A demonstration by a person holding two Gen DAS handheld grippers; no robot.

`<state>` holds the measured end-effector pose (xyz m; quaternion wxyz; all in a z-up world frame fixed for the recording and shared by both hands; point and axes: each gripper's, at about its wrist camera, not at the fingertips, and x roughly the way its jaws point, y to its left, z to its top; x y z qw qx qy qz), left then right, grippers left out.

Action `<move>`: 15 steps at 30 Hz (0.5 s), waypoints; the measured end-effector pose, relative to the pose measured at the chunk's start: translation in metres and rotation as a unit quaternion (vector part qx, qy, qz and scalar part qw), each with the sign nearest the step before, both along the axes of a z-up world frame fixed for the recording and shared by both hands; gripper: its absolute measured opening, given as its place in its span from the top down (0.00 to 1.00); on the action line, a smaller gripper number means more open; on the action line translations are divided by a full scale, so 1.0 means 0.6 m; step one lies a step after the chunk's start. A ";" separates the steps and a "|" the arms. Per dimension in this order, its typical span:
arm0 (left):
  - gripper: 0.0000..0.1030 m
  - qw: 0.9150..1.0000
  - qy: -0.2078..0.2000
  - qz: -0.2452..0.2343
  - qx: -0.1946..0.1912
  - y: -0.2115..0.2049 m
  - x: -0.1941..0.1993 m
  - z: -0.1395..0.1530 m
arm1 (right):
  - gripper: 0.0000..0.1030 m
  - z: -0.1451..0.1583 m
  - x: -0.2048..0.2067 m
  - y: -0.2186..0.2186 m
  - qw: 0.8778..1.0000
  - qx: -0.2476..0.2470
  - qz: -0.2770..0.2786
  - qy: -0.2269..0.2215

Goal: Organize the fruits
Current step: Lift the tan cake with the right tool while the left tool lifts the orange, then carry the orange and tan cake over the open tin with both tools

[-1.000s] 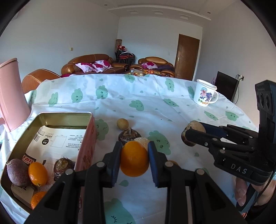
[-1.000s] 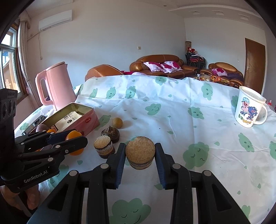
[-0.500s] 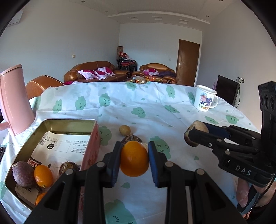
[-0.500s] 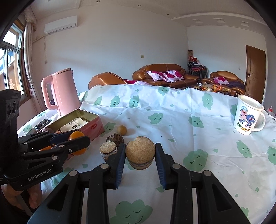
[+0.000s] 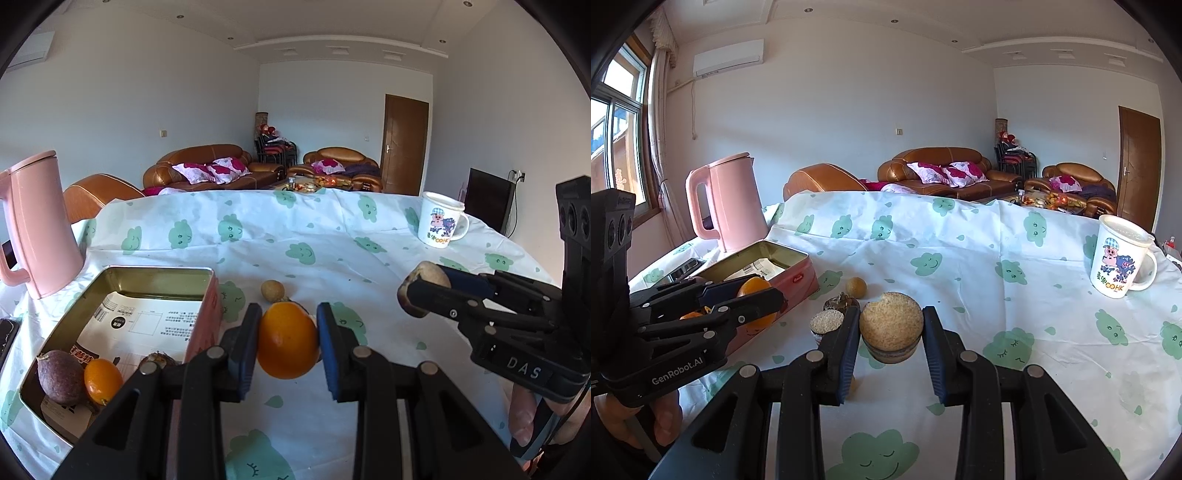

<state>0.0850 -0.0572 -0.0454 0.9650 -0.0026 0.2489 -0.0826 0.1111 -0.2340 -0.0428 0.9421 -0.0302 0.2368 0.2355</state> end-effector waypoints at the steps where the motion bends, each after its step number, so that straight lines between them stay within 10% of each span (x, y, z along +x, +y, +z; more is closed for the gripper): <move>1: 0.69 1.000 -0.002 0.001 0.001 0.000 -0.001 0.001 | 0.66 0.001 -0.002 0.000 1.000 0.000 0.000 -0.003; 15: 0.69 1.000 -0.016 0.008 0.001 0.001 -0.006 0.007 | 0.66 0.003 -0.011 0.012 1.000 -0.019 0.000 -0.019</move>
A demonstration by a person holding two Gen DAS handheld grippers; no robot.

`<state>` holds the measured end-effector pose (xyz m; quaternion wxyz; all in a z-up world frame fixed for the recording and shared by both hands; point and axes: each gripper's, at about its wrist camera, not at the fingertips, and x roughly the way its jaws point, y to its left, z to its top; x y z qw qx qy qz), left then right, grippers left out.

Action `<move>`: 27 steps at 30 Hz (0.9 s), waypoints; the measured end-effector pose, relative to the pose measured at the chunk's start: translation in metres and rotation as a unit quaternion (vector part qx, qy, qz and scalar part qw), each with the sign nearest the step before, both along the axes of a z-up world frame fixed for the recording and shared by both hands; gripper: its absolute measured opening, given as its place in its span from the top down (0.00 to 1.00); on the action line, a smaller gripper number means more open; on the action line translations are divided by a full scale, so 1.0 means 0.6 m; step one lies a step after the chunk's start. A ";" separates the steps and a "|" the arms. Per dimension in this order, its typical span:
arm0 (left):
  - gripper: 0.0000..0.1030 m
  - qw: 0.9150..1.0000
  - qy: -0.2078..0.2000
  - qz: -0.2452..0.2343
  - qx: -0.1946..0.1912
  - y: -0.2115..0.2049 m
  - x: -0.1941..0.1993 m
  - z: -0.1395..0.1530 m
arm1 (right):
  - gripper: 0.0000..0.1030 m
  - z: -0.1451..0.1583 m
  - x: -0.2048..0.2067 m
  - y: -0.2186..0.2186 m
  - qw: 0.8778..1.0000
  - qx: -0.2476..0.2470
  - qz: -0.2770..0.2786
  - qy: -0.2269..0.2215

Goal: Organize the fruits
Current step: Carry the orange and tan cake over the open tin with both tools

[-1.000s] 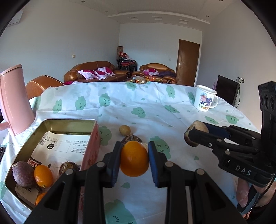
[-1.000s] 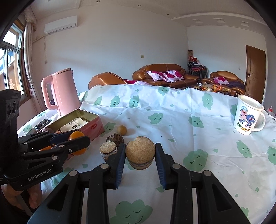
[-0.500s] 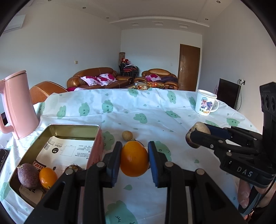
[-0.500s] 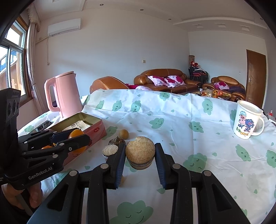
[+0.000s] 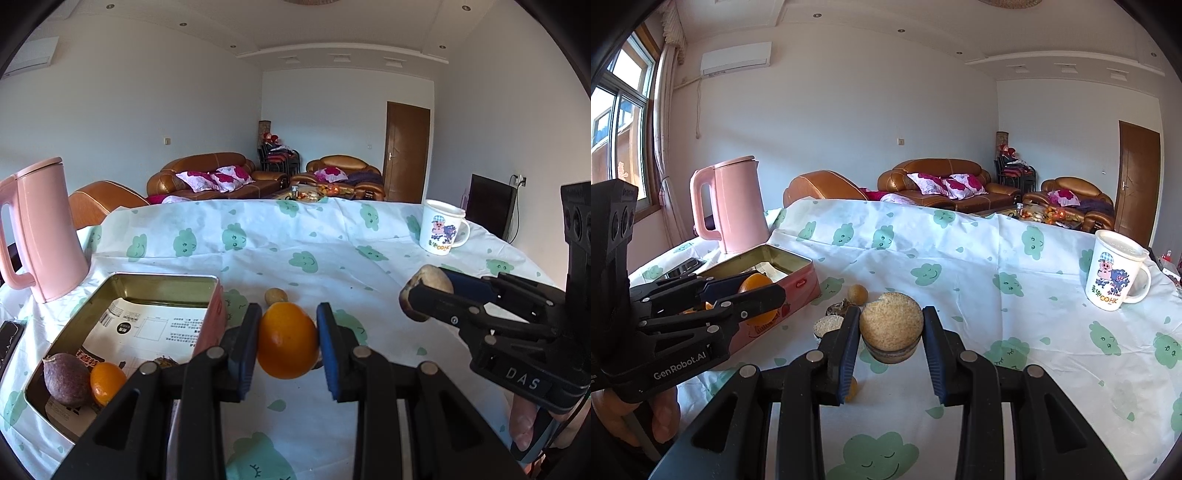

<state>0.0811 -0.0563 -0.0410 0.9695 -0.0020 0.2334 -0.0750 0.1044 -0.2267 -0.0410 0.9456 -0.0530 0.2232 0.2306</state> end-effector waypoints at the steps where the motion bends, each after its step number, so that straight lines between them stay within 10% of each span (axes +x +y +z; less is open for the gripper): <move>1: 0.69 1.000 0.000 0.003 0.002 0.001 0.001 0.000 | 0.66 -0.001 0.002 0.005 1.000 -0.007 0.000 0.002; 13: 0.69 0.998 -0.014 0.057 -0.001 0.112 0.016 0.046 | 0.66 0.038 0.022 0.117 0.997 -0.015 0.074 0.023; 27: 0.69 0.990 0.072 0.111 -0.046 0.270 0.080 0.022 | 0.65 0.026 0.044 0.283 0.988 -0.022 0.139 0.064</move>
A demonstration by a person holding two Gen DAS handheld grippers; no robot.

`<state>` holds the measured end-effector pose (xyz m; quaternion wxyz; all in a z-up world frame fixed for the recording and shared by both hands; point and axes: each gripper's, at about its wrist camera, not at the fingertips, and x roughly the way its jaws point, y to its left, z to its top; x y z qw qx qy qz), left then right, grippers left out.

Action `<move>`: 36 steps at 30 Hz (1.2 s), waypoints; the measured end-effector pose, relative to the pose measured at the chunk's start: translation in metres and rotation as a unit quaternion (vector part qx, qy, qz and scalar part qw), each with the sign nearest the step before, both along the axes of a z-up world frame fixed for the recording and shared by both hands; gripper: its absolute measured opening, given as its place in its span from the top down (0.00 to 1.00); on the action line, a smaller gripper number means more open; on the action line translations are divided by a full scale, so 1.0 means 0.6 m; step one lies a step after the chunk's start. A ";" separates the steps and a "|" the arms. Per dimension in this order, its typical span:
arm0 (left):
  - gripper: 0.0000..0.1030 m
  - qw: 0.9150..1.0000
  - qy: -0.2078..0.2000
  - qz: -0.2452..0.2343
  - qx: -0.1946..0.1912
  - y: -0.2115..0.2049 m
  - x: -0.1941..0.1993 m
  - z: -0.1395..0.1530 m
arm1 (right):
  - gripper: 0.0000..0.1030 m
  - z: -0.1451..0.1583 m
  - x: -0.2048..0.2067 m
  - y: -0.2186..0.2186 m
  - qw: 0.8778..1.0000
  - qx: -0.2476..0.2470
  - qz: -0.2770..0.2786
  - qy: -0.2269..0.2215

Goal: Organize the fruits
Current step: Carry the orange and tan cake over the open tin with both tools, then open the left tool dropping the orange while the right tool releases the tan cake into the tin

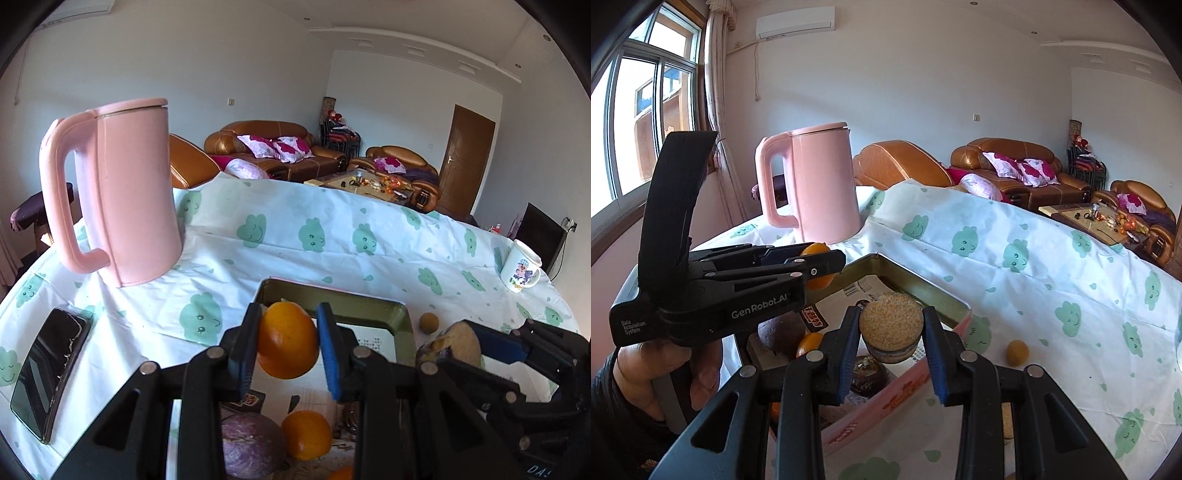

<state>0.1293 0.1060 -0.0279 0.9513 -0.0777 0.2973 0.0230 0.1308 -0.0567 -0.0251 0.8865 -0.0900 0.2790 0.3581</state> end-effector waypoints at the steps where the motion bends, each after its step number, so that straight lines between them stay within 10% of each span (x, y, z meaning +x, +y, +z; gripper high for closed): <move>1: 0.69 1.000 0.004 0.002 0.000 0.003 0.003 -0.004 | 0.65 -0.006 0.002 0.008 1.000 -0.003 0.001 0.004; 18: 0.66 0.999 0.035 0.005 0.014 0.001 0.017 -0.037 | 0.59 -0.063 0.012 0.059 0.998 -0.038 0.008 0.043; 20: 0.41 0.999 0.029 0.012 0.020 -0.001 0.010 -0.032 | 0.50 -0.062 0.006 0.055 0.998 -0.035 0.007 0.044; 22: 0.22 0.999 0.014 0.024 0.021 -0.001 -0.004 -0.024 | 0.45 -0.056 -0.003 0.040 0.999 -0.029 0.004 0.041; 36: 0.20 0.999 -0.011 -0.037 0.010 -0.108 -0.042 -0.001 | 0.45 -0.058 -0.013 -0.203 0.988 -0.055 -0.132 0.052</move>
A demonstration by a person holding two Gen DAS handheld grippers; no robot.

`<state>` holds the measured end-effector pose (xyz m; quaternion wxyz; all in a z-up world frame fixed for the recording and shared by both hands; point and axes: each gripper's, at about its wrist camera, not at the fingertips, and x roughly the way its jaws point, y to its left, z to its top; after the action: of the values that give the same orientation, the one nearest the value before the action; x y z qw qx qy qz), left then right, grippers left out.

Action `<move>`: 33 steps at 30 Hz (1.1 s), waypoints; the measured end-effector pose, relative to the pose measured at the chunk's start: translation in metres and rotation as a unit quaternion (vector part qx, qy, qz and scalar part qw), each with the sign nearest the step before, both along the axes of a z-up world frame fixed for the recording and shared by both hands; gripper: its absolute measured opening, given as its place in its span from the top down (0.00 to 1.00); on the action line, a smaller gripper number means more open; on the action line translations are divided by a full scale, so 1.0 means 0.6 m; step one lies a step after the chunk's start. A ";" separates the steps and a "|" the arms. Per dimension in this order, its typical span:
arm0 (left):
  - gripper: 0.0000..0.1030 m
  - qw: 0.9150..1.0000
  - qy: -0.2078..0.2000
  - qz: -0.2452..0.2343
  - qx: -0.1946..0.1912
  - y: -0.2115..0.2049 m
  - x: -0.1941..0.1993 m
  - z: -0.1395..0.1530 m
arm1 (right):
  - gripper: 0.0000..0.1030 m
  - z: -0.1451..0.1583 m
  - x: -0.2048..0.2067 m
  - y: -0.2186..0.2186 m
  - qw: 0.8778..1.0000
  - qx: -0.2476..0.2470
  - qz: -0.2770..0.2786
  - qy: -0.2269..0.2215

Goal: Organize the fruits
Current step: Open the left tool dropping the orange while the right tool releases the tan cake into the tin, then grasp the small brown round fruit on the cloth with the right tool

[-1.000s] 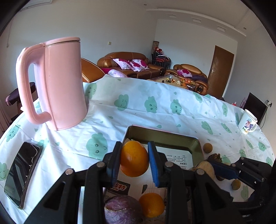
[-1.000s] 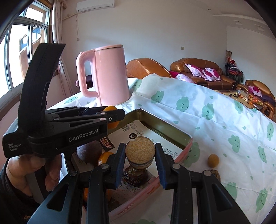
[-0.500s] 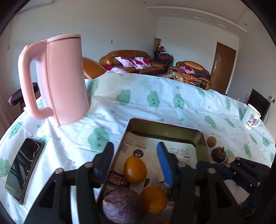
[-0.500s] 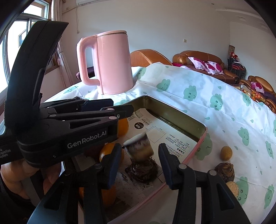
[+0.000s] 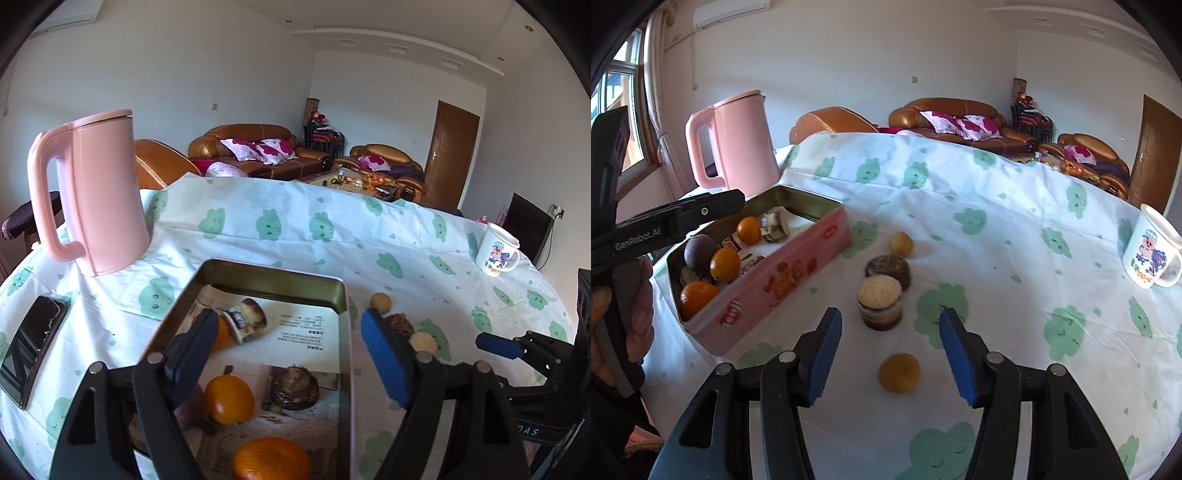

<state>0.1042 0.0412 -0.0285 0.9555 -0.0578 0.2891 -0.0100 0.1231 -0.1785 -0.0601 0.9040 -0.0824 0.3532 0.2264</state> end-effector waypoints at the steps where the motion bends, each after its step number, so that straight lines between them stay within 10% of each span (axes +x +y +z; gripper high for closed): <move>1: 0.18 1.000 0.001 -0.006 0.003 -0.012 0.001 -0.001 | 0.45 -0.003 0.003 -0.005 1.000 -0.001 -0.002 0.005; 12: 0.18 0.999 0.012 -0.029 0.023 -0.069 0.009 -0.008 | 0.46 -0.040 0.015 0.004 0.998 -0.007 0.015 0.059; 15: 0.18 0.999 0.014 -0.035 0.030 -0.082 0.013 -0.010 | 0.62 -0.052 0.030 0.001 0.996 0.006 0.019 0.084; 24: 0.19 0.996 0.016 -0.062 0.056 -0.133 0.019 -0.015 | 0.72 -0.027 0.026 -0.049 0.998 0.024 -0.040 0.035; 33: 0.46 0.991 0.071 -0.104 0.050 -0.189 0.047 -0.053 | 0.72 -0.016 0.038 -0.095 0.995 0.037 -0.092 0.021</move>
<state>0.1324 -0.0724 -0.0604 0.9282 0.0200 0.3603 -0.0908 0.1460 -0.2353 -0.0699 0.9158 -0.0115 0.3697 0.1566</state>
